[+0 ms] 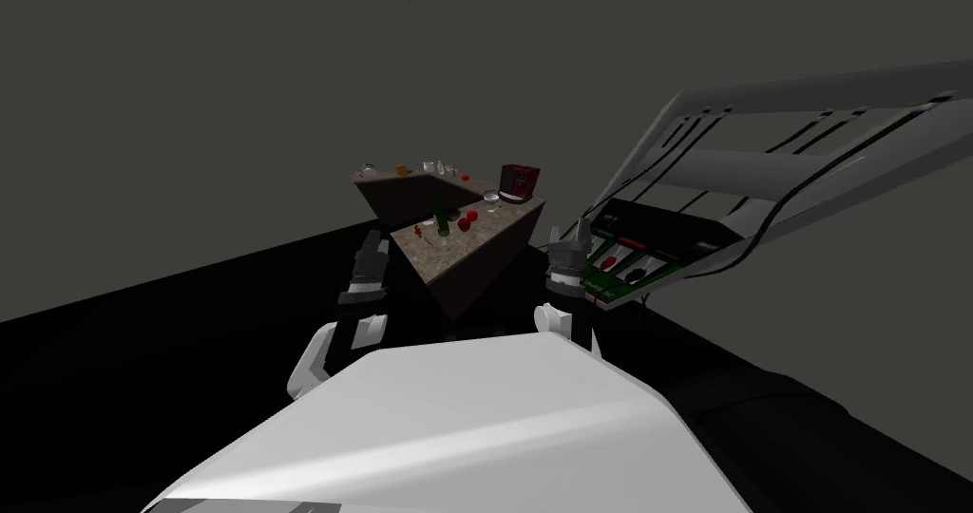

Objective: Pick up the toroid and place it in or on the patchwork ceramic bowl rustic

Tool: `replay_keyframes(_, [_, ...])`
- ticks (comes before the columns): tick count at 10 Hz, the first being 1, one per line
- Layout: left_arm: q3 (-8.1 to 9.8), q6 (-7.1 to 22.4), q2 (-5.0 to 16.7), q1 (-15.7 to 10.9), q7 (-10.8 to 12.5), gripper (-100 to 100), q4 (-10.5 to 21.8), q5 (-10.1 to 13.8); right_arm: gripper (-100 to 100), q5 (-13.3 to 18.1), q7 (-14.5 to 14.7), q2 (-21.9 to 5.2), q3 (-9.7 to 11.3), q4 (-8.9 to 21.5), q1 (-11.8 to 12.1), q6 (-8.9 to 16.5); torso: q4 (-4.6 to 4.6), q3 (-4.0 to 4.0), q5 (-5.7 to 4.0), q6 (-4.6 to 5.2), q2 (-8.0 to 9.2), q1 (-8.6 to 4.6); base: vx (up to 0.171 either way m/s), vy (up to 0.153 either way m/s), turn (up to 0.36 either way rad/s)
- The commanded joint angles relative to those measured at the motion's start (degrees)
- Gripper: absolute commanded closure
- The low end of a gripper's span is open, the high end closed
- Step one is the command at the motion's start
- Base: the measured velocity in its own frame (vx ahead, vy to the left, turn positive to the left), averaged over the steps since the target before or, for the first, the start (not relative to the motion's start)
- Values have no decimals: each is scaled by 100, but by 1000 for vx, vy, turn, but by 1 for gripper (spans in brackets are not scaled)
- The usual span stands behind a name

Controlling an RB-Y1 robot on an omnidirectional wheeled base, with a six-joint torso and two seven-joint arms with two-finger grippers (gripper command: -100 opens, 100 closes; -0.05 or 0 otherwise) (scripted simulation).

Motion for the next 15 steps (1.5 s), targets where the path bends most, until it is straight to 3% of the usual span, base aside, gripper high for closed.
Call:
replay_keyframes(1, [96,35,44,-64,16,-100,255,-59,0,0,0,0,0,0,0,0,0,0,0,0,0,0,-59,-21,-100])
replay_keyframes(5, [323,162,163,-245,67,-100,855,-180,0,0,0,0,0,0,0,0,2,7,-1,-1,12,-4,-82,-26,-99])
replay_keyframes(6, [323,162,163,-245,67,-100,855,-180,0,0,0,0,0,0,0,0,3,6,-1,-1,10,-4,-41,-13,-28])
replay_keyframes(15, [540,302,412,-598,47,-100,2126,-205,0,0,0,0,-1,0,1,0,-7,-19,2,-2,-33,8,-2,-7,-71])
